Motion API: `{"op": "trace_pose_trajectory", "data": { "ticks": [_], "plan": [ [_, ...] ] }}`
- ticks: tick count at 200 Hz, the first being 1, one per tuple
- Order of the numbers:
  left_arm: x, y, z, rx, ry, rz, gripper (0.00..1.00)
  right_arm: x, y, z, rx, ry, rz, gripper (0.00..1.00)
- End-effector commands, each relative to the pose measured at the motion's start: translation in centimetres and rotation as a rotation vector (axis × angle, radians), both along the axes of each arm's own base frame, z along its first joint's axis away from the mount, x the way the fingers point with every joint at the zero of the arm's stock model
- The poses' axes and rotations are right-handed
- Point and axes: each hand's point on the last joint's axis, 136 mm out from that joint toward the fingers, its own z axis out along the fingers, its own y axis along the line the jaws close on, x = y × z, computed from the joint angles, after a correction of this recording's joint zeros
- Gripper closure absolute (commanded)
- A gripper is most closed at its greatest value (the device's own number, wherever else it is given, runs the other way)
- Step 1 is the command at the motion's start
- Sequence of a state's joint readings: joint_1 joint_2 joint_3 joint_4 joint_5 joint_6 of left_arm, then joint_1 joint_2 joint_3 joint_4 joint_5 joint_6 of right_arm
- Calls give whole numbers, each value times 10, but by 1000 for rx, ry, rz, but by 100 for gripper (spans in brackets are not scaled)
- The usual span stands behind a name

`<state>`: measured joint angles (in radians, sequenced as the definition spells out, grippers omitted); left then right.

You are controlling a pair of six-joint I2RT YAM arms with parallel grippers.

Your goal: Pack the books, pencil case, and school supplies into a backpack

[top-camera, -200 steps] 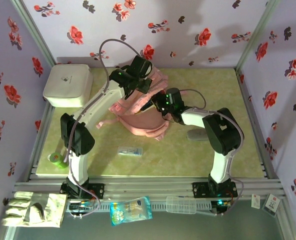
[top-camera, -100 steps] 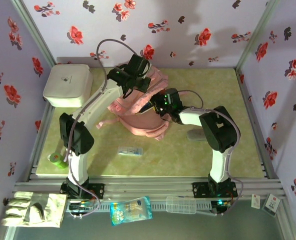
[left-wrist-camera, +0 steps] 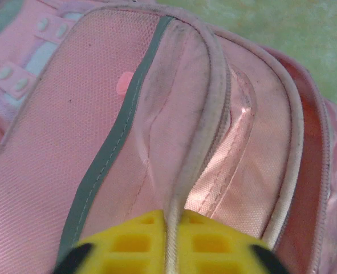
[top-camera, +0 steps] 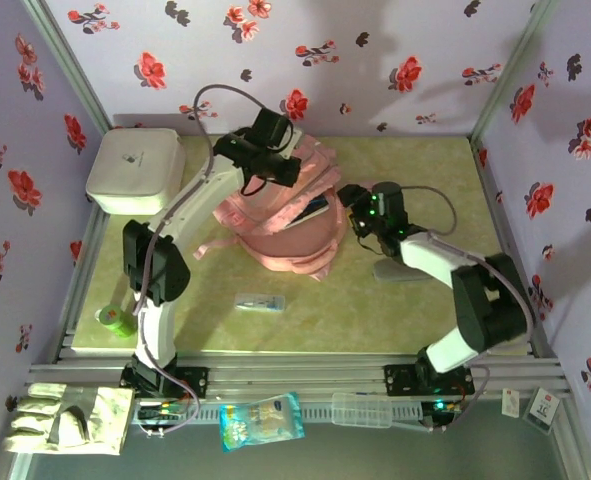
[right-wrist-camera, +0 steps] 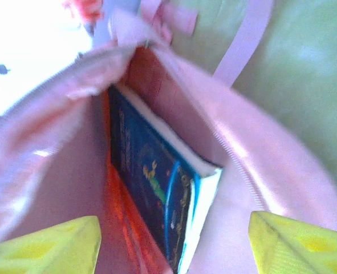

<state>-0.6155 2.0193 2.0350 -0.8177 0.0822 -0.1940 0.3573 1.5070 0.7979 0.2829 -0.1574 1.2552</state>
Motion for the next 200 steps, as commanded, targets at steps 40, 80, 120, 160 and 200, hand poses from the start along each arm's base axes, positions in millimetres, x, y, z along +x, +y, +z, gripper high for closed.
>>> {"op": "trace_pose_trajectory", "data": {
  "ticks": [40,80,120,160,200],
  "plan": [
    [31,30,25,-245,-23,191,28,-17,-59,14,-294,-11,-101,24],
    [31,106,-13,-292,52,418,22,-19,-27,4,-319,8,60,24],
    [4,171,-84,-269,201,622,26,-33,-1,-27,-386,93,156,24],
    [-16,210,-133,-110,261,760,37,-34,5,-58,-397,165,183,24],
    [-11,213,-155,-124,274,789,49,-30,9,-69,-406,188,199,27]
  ]
}}
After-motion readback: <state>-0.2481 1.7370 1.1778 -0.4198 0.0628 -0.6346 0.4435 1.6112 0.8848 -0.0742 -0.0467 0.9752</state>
